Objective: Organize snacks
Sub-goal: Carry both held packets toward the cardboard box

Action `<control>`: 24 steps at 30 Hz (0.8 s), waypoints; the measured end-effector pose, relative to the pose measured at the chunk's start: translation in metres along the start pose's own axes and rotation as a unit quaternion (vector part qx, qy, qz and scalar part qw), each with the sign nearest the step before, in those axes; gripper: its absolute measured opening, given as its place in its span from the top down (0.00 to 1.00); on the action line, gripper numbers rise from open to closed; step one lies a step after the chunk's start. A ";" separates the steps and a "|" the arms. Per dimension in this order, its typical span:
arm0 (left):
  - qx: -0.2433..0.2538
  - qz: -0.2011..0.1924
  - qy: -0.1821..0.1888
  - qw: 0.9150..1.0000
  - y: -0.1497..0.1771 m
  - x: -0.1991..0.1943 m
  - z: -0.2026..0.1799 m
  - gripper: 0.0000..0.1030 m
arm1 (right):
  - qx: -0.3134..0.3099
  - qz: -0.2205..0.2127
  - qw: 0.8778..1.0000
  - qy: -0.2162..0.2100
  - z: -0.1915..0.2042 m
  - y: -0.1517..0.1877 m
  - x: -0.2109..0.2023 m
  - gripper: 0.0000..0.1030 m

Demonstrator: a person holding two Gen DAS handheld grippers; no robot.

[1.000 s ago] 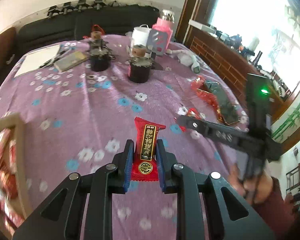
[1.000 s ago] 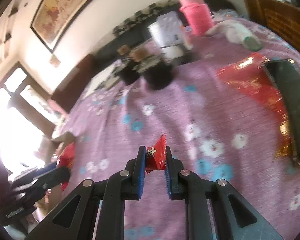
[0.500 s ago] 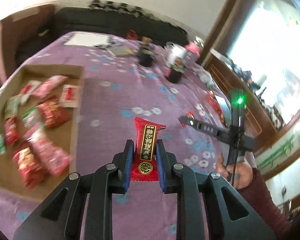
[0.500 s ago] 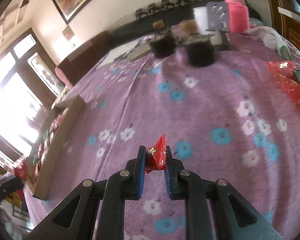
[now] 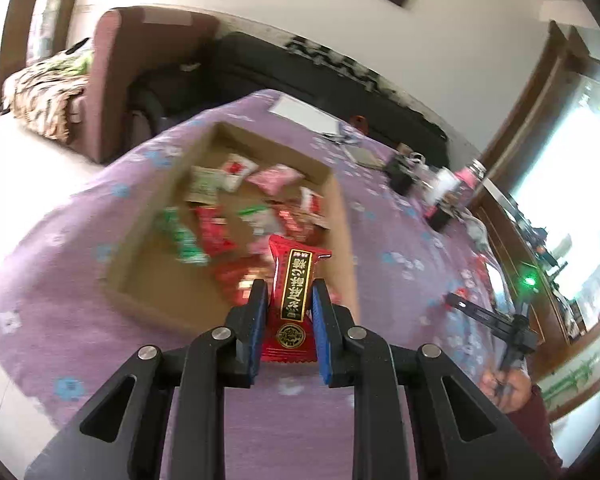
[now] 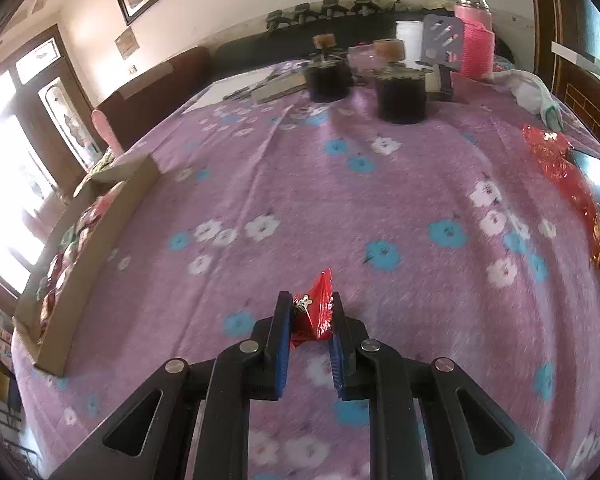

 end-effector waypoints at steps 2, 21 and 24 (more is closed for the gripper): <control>-0.009 -0.003 -0.011 1.000 0.004 -0.003 0.013 0.81 | -0.010 0.000 1.000 -0.001 0.010 0.006 -0.007 0.83; 0.046 -0.007 -0.097 0.994 0.015 -0.013 0.027 0.81 | -0.123 0.013 0.988 -0.094 0.152 0.062 -0.049 0.84; 0.055 -0.003 -0.108 0.993 0.016 -0.012 0.028 0.81 | -0.135 0.013 0.986 -0.102 0.165 0.068 -0.051 0.84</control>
Point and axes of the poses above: each gripper's, at about its wrist camera, not at the fingertips, and x roughly the way its jaws point, z to its left, y to its underside, the point moved 8 cm from there along x, roughly the way its jaws point, and after that the axes turned 15 degrees about x, right-handed, at the moved point
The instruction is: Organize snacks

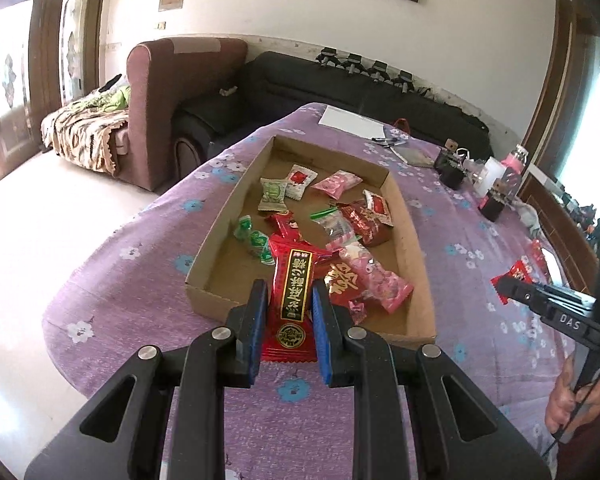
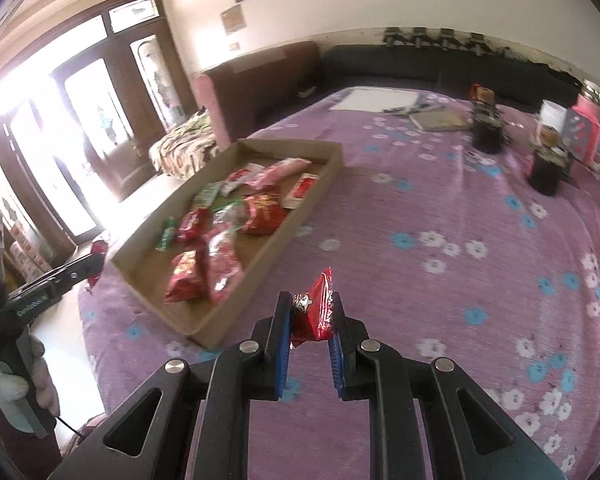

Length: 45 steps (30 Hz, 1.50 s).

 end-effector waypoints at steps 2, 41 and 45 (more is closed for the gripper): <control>0.005 0.003 -0.005 1.000 0.000 0.001 0.001 0.81 | -0.005 0.001 1.000 -0.005 0.008 0.001 0.000 0.84; 0.024 0.024 0.010 0.999 -0.016 0.021 0.020 0.81 | -0.003 0.022 1.000 -0.007 0.036 -0.023 0.037 0.80; 0.018 0.015 0.032 0.999 -0.015 0.011 0.019 0.81 | -0.004 0.062 0.998 0.001 0.004 0.011 0.021 0.74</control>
Point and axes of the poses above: each gripper's, at about its wrist camera, not at the fingertips, and x roughly the way its jaws point, z to its left, y to its underside, the point moved 8 cm from there along x, roughly the way its jaws point, and after that the axes turned 15 degrees about x, right-handed, at the moved point
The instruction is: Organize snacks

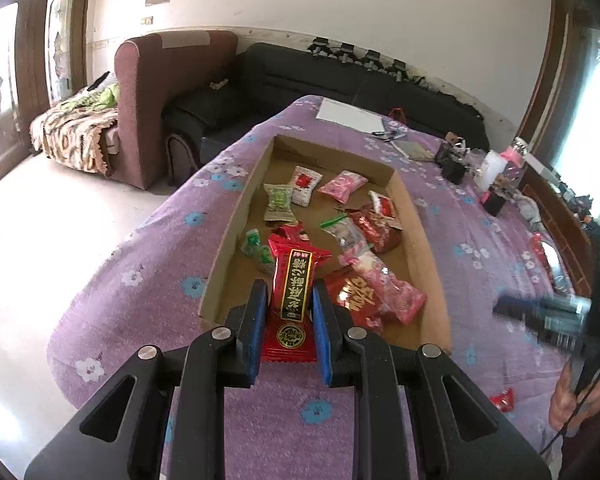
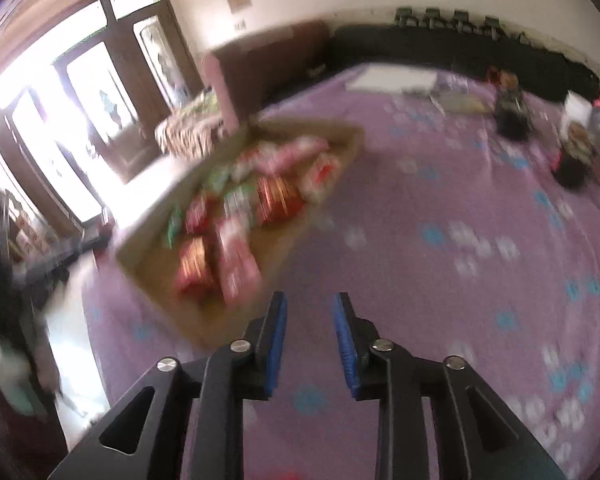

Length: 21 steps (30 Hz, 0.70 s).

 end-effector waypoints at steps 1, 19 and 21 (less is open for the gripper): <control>-0.001 -0.002 0.009 1.000 0.001 -0.001 -0.002 0.81 | -0.001 0.013 1.000 -0.003 -0.006 0.012 -0.004 0.74; 0.022 0.000 0.056 0.998 0.001 -0.012 -0.066 0.81 | -0.068 0.040 0.997 -0.013 -0.001 0.119 -0.019 0.64; 0.024 0.002 0.057 0.998 0.002 -0.012 -0.070 0.81 | -0.066 0.039 0.997 -0.015 -0.003 0.119 -0.019 0.64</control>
Point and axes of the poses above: each gripper's, at about its wrist camera, not at the fingertips, and x roughly the way its jaws point, z to its left, y to its underside, the point moved 8 cm from there along x, roughly the way its jaws point, and after that the axes turned 15 degrees about x, right-handed, at the moved point
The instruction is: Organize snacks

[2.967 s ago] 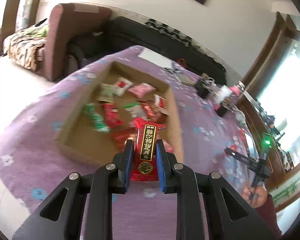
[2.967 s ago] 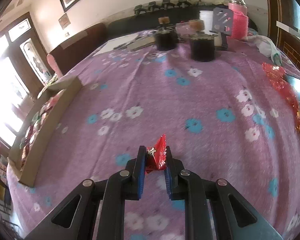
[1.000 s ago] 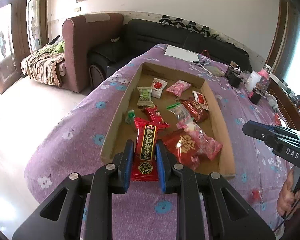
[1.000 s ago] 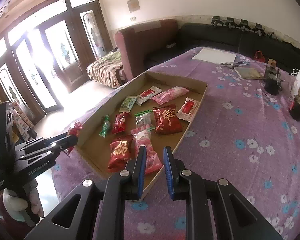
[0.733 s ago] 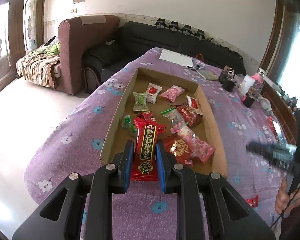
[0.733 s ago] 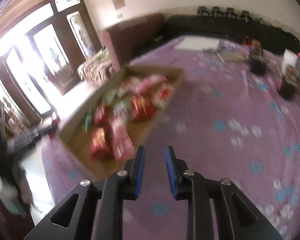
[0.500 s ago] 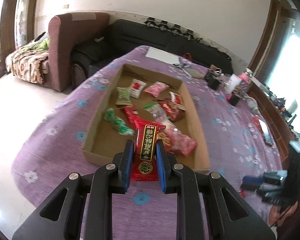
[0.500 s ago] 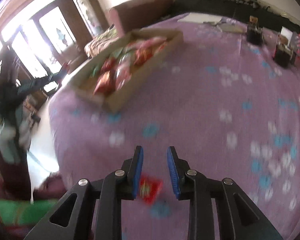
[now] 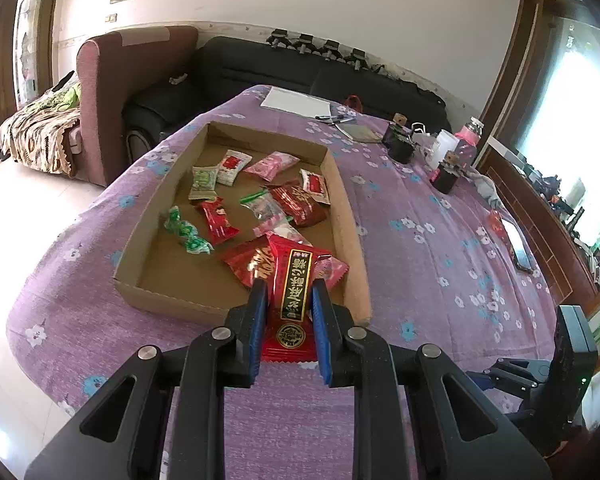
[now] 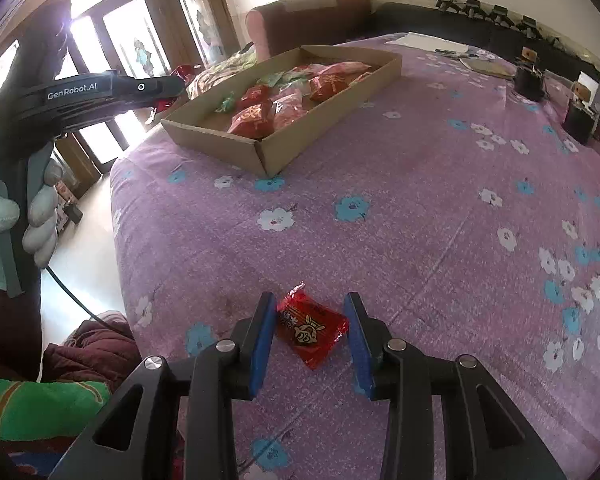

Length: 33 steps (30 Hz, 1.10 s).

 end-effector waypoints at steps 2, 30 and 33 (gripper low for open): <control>0.002 0.000 0.001 1.000 0.000 0.000 -0.004 0.81 | -0.008 -0.001 1.000 0.002 0.001 0.002 0.000 0.64; -0.018 -0.001 -0.035 0.999 -0.007 0.004 0.040 0.81 | 0.013 -0.099 0.995 -0.005 0.017 -0.086 -0.036 0.71; -0.015 0.003 -0.042 0.999 -0.015 0.011 0.051 0.81 | 0.010 -0.098 0.995 -0.017 0.031 -0.112 -0.026 0.71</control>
Point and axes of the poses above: each gripper's, at about its wrist camera, not at the fingertips, and x roughly the way its jaws point, z to its left, y to its underside, the point moved 8 cm from there along x, roughly the way its jaws point, and after that the axes turned 15 degrees about x, right-handed, at the moved point
